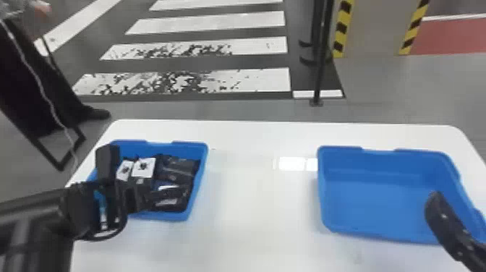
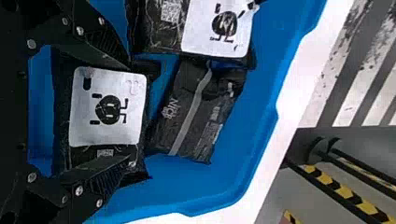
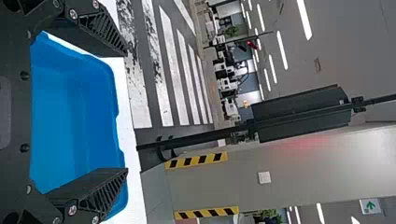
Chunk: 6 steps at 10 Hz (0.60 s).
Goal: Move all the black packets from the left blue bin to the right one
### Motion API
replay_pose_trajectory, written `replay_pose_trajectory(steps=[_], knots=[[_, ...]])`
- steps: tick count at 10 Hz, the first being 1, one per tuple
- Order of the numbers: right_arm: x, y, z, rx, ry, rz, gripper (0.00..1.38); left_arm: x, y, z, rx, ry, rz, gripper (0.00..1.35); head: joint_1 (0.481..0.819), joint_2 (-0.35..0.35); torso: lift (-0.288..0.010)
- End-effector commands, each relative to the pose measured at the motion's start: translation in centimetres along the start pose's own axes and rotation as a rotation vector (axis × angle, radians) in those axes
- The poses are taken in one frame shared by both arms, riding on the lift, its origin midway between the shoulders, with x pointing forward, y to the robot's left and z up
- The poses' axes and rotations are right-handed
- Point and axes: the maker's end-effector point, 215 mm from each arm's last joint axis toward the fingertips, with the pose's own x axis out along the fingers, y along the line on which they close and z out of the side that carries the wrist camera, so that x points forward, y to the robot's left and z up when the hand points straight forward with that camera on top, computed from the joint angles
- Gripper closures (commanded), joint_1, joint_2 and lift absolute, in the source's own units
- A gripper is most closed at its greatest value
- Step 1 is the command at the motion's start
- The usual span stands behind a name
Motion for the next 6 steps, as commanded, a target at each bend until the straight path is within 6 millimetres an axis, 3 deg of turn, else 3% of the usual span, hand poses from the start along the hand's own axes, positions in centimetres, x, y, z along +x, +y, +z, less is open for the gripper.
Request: replay_pose_trajectory(steps=[1, 3, 6], knots=[[0.1, 0.1, 0.0, 0.002, -0.001, 0.002, 0.16, 0.6, 0.2, -1.4, -0.027, 0.061, -0.015, 0.76, 0.695, 0.126, -0.144], [0.1, 0.1, -0.1, 0.004, 0.001, 0.004, 0.16, 0.3, 1.4, -1.3, -0.024, 0.056, 0.004, 1.22, 0.695, 0.119, -0.144], [0.1, 0.1, -0.2, 0.007, 0.003, 0.007, 0.16, -0.8, 2.1, -0.3, -0.009, 0.022, -0.012, 1.21, 0.695, 0.144, -0.144]])
